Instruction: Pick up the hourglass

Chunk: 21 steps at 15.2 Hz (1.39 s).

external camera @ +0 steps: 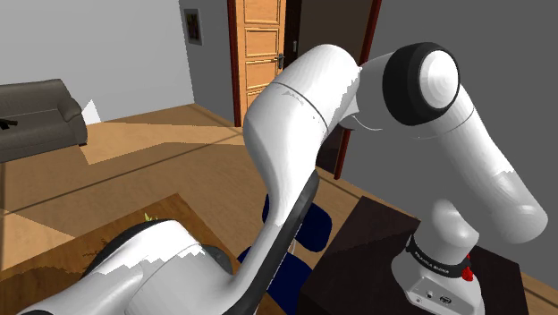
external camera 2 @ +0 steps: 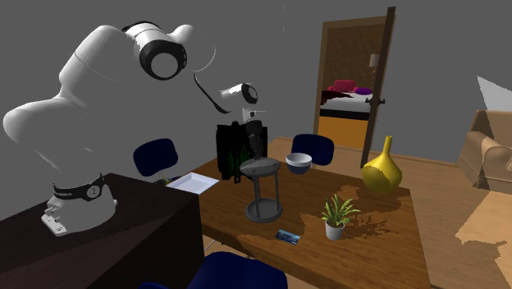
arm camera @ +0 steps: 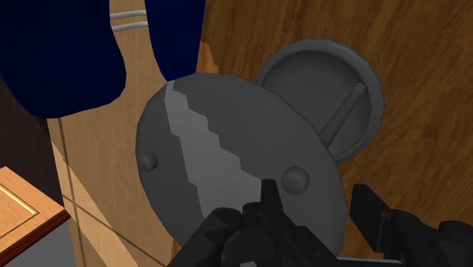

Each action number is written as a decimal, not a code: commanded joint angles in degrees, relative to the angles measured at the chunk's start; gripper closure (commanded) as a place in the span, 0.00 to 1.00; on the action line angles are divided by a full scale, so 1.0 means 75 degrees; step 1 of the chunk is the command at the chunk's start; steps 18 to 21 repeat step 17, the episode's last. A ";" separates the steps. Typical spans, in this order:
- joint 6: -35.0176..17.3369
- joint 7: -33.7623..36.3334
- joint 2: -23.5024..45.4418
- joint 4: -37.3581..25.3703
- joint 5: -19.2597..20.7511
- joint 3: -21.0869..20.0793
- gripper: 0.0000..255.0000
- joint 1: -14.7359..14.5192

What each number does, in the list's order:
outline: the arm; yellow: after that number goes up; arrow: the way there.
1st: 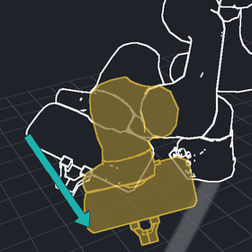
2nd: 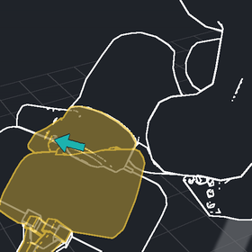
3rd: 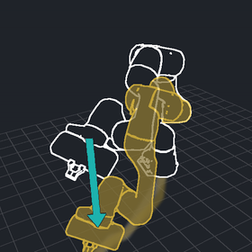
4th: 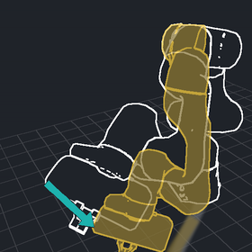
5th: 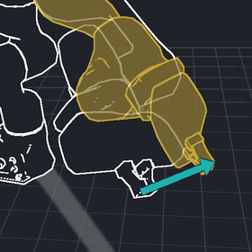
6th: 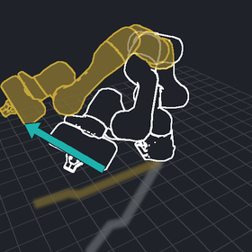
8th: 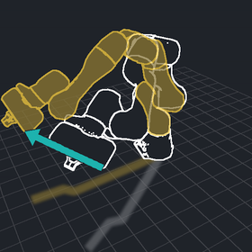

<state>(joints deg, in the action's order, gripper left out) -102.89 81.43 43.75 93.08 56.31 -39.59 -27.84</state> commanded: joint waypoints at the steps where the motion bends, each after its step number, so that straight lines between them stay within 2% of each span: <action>1: 0.0045 -0.0039 -0.0055 -0.0001 -0.0040 -0.0025 1.00 0.0019; 15: 0.0716 -0.0621 -0.0865 -0.0161 -0.0586 -0.0406 1.00 0.0225; 21: 0.0723 -0.0628 -0.0874 -0.0164 -0.0592 -0.0410 1.00 0.0227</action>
